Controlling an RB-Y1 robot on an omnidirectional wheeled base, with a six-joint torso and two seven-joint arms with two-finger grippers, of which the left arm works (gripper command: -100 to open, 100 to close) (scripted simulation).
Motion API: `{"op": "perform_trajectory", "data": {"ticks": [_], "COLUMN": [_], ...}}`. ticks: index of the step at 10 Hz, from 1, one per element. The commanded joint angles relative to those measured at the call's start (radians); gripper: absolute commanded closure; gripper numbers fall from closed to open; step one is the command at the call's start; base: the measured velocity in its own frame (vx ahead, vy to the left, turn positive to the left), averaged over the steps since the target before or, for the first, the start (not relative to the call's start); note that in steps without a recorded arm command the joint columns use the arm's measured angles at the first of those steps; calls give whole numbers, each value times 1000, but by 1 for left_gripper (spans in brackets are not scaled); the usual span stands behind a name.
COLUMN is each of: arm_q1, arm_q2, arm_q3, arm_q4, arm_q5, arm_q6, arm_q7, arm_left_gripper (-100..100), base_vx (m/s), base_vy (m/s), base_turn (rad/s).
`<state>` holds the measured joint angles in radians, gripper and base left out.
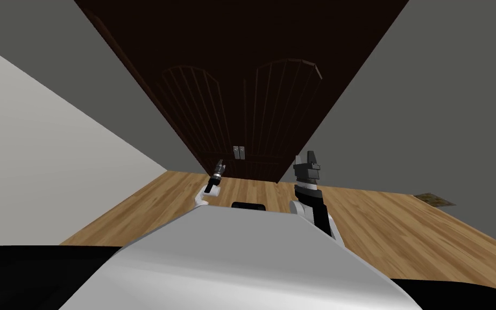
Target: Pull the door open
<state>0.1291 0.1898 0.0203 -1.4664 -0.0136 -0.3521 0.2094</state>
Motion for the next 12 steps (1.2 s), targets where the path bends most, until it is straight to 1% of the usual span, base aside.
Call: {"op": "perform_trajectory", "data": {"ticks": [1,2,3,4,6,9,10,11,12], "arm_q1": [-16,-31,-38,-51,-63,-92,-90,-74,-67], "arm_q2": [5,10,12,16,20,27,27,52,63], "arm_q3": [-1,-2,-3,-4,-6,-9,-8,23,37], "arm_q4": [28,57,72,97,120,173,167,190,198], "arm_q5": [2,4,5,6,7,10,10,19,22], "arm_q6": [8,14,17,21,26,36,33,30,29], "arm_q7": [3,4,5,7,8,11,11,16,18], "arm_left_gripper": [-100,-100,-100,-100,-100,-100,-100,-100,-100], "base_vx": [114,144,144,164,134,138,77,-19,-41], "base_vy": [-26,-28,-17,-10,-14,-8,6,20,28], "base_turn": [-33,-57,-50,-48,-33,-47,-9,101,73]}}
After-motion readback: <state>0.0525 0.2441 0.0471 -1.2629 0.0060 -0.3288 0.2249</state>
